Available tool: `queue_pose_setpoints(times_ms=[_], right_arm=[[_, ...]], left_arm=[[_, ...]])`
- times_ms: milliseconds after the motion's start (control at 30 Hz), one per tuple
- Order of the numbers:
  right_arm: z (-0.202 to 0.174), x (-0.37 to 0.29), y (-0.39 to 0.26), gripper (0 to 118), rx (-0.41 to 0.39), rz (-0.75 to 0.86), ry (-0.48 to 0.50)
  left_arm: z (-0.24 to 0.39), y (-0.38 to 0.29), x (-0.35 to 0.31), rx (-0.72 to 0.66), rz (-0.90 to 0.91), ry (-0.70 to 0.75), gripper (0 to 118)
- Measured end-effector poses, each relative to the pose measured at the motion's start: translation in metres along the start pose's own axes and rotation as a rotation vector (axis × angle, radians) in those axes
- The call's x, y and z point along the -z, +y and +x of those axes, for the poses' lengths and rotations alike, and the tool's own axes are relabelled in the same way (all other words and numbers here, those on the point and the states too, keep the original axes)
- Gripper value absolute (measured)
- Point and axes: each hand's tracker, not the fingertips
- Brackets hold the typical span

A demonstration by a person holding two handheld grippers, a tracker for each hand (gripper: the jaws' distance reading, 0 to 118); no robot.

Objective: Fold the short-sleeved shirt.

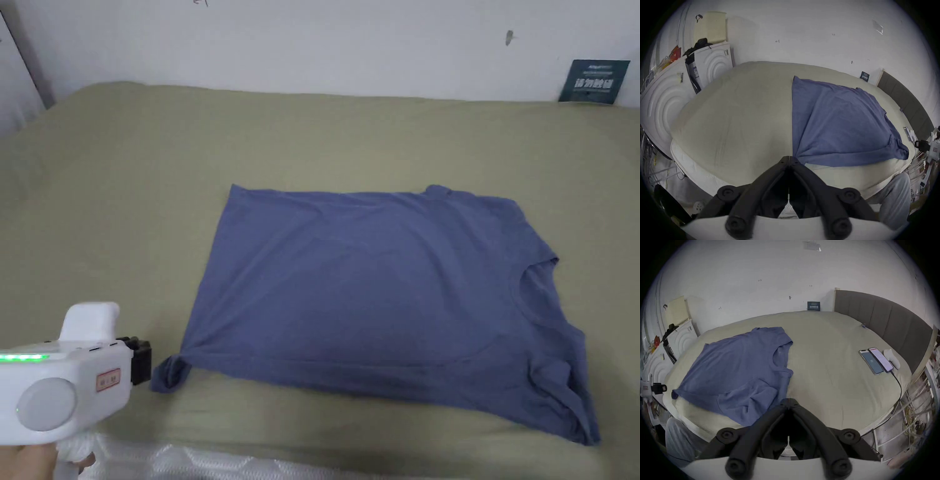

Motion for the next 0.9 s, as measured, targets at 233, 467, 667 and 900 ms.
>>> queue_pose_setpoints(times_ms=[233,467,667,900], right_arm=[[0.01,0.02,-0.005,0,-0.013,-0.064,0.025],[0.006,0.027,-0.01,0,-0.04,-0.078,0.028],[0.006,0.026,-0.014,38,-0.067,-0.087,0.069],[0.008,0.066,-0.042,79,-0.147,-0.217,0.123]], left_arm=[[-0.002,0.0,0.02,0.018,-0.062,-0.029,43],[0.0,-0.006,0.061,0.022,-0.135,0.01,104],[0.007,-0.006,0.06,-0.025,-0.171,-0.081,2],[0.013,0.0,0.056,-0.01,-0.148,-0.05,2]])
